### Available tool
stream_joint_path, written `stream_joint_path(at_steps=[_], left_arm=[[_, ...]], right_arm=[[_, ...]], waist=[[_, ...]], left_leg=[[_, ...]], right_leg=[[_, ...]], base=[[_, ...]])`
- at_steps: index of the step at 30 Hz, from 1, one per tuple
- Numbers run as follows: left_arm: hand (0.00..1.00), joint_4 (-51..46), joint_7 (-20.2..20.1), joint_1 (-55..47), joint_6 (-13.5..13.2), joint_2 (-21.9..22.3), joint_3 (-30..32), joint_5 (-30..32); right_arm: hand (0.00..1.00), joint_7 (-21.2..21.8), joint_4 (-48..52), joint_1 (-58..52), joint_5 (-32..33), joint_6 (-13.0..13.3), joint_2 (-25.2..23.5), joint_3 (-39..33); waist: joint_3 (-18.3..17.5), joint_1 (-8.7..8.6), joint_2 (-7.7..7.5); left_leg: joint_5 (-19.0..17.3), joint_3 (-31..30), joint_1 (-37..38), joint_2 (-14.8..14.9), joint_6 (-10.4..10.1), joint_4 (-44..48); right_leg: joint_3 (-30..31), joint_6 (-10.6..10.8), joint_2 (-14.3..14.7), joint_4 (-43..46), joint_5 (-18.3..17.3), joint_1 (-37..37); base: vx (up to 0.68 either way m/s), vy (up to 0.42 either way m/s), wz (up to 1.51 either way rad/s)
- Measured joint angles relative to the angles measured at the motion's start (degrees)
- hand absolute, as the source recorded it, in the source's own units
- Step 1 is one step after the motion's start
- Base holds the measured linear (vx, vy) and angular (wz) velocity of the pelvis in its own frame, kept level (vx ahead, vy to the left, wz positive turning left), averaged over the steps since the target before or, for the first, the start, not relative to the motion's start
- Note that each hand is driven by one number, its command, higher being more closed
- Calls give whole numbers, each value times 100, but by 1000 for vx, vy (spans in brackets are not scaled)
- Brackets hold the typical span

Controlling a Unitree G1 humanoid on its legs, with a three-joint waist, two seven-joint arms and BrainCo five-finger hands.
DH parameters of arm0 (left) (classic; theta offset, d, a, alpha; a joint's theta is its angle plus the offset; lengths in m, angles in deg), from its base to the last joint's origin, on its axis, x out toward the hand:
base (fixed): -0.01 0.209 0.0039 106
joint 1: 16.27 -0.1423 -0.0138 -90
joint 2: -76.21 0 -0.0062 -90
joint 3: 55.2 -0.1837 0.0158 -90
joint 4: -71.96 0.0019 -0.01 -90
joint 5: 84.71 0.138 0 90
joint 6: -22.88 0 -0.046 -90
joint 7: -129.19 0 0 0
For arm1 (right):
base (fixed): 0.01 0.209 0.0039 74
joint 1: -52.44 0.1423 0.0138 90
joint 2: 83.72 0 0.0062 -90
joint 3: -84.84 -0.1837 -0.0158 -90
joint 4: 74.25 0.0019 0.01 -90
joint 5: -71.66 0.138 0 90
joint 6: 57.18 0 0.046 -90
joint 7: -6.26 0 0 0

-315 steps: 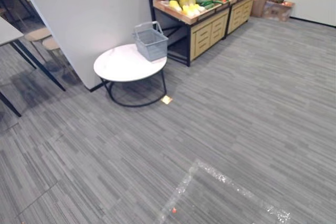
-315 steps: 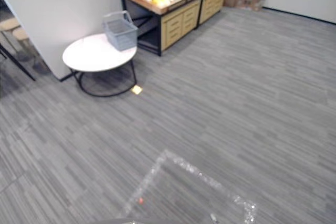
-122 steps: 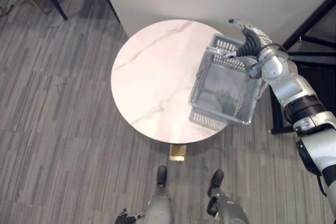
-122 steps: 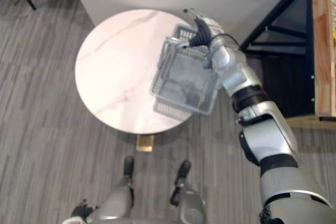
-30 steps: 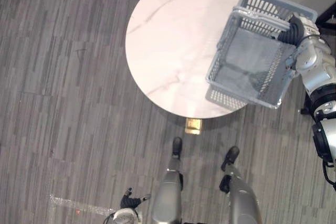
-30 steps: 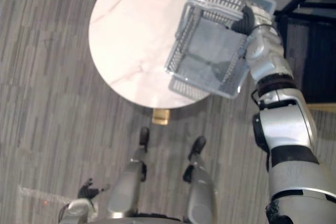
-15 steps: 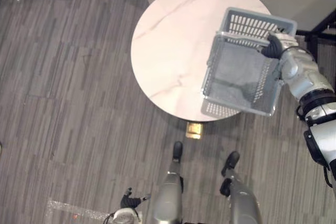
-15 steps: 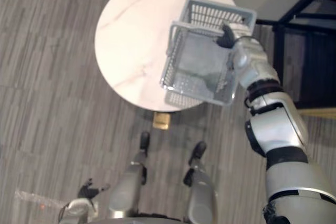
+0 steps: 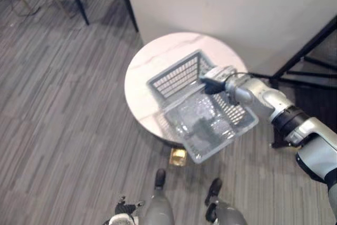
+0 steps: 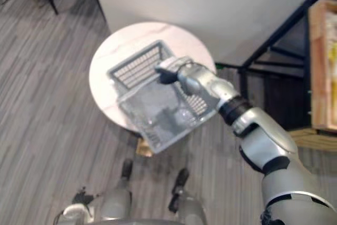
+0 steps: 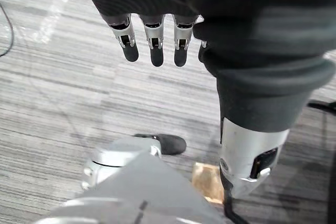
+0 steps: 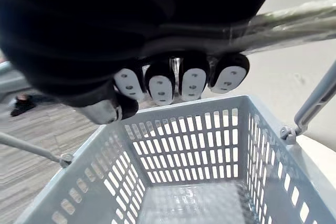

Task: Pick vegetable in the basket

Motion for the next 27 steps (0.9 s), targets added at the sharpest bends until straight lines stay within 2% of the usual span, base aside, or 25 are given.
stream_joint_path(at_steps=[3,6,8,12,14,21,27], left_arm=[[0,15,-11,-47,59,0,-10,123],[0,12,-30,-133,57,0,-30,180],[0,21,-49,-217,59,-1,-91,312],[0,140,-89,-282,59,2,-239,368],[0,189,-165,-308,60,11,-241,375],[0,232,-315,-484,59,12,-272,377],[0,227,-427,-670,55,30,-292,585]], right_arm=[[100,87,623,-352,182,125,201,19],[100,115,1259,-855,490,239,626,25],[100,212,1597,-1203,583,303,954,21],[100,299,2010,-1904,593,308,1477,-113],[100,318,2145,-2395,593,314,1748,-399],[100,286,2509,-3849,591,362,2183,-1428],[100,246,2515,-4878,553,465,2218,-1695]], waist=[[-191,-145,-47],[-354,-220,-39],[-400,-389,-12],[-554,-453,-29],[-567,-476,-16],[-778,-601,38],[-907,-622,88]], left_leg=[[-55,181,127,19,2,-1],[-106,449,271,49,3,-3],[-129,493,377,72,-10,-7],[-189,666,461,111,-37,-17],[-223,775,543,111,-17,-20],[-306,885,732,95,-30,-1],[-429,1084,916,55,-25,0]], right_leg=[[189,14,33,-41,35,11],[451,10,89,-128,112,21],[503,10,127,-161,116,106],[679,18,198,-255,156,111],[771,12,212,-315,197,150],[829,8,215,-424,222,352],[1015,45,207,-430,205,427]], base=[[10,6,-36],[15,5,-42],[16,-4,-17],[21,-9,-26],[25,-1,-20],[39,4,-5],[29,12,-15]])
